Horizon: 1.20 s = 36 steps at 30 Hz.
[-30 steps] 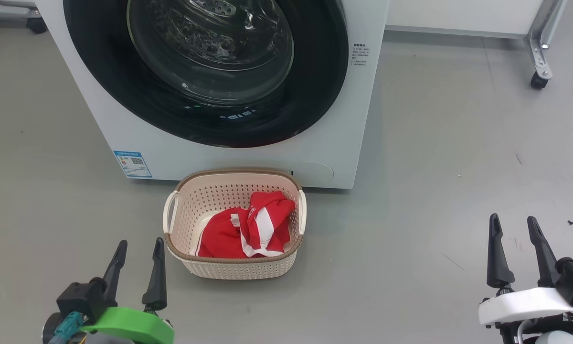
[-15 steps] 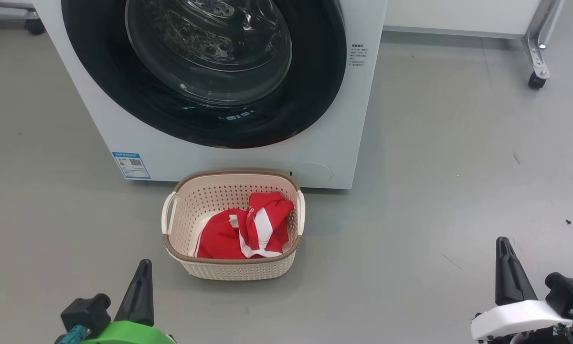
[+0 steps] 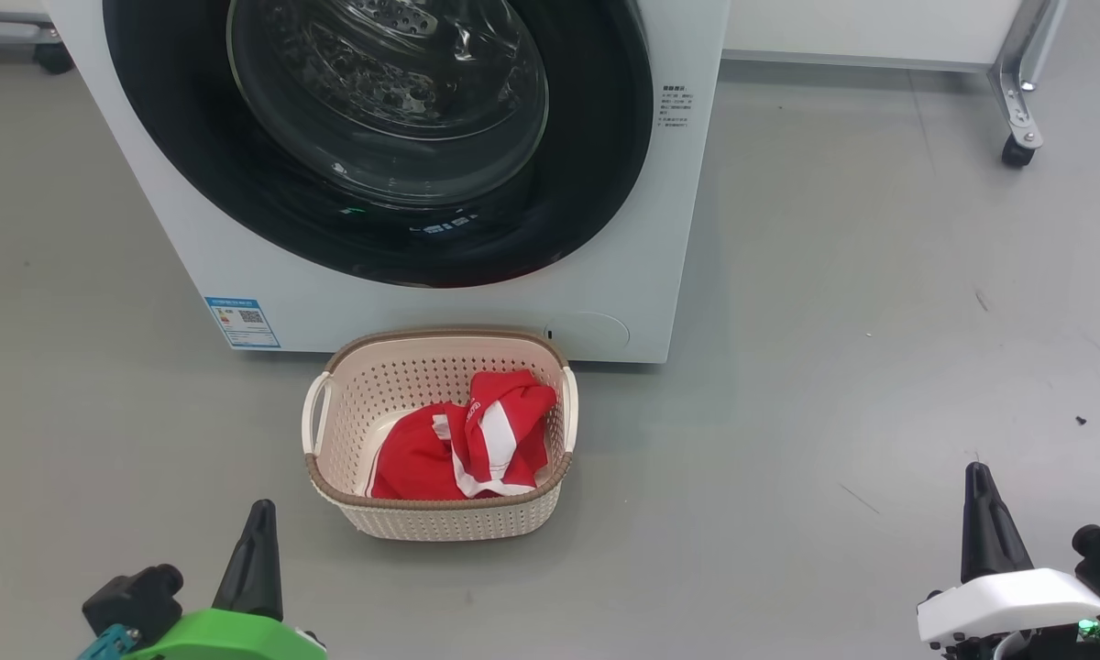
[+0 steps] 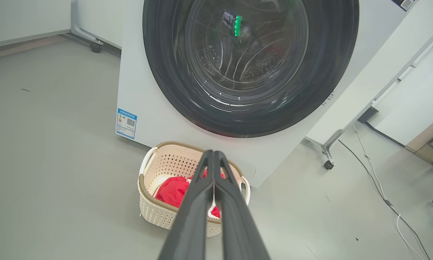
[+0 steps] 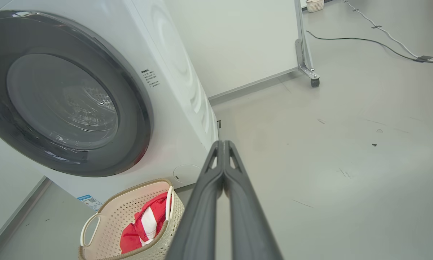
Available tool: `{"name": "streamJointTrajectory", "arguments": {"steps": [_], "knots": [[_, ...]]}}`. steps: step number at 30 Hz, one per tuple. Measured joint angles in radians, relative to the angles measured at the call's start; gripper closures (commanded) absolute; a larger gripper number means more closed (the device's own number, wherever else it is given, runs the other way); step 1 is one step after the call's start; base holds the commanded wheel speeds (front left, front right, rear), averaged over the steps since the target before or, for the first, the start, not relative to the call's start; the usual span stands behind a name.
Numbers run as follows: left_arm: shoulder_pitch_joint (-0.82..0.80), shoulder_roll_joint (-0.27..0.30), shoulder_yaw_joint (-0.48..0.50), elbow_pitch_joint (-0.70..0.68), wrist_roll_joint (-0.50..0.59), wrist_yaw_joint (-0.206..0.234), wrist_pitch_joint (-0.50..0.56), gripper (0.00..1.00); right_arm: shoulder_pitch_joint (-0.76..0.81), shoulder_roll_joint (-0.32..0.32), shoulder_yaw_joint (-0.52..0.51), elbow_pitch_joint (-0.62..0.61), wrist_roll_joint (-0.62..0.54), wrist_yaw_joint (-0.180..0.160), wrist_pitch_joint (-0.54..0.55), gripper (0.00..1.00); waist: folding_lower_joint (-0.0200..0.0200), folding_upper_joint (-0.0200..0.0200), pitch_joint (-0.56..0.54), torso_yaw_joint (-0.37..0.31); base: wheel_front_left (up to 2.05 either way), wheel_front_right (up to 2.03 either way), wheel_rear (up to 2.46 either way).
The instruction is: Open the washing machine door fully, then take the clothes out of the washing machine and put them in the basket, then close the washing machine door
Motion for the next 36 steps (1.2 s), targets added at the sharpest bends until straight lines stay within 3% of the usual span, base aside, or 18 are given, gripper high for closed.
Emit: {"name": "streamJointTrajectory", "arguments": {"steps": [36], "knots": [[-0.004,0.003,0.057,-0.009,-0.345,0.000,0.104,1.00,-0.059,0.019,-0.052,0.042,0.351,0.017,0.110,1.00,0.0000,0.0000,-0.004,-0.031,0.00,0.00,0.00]]}}
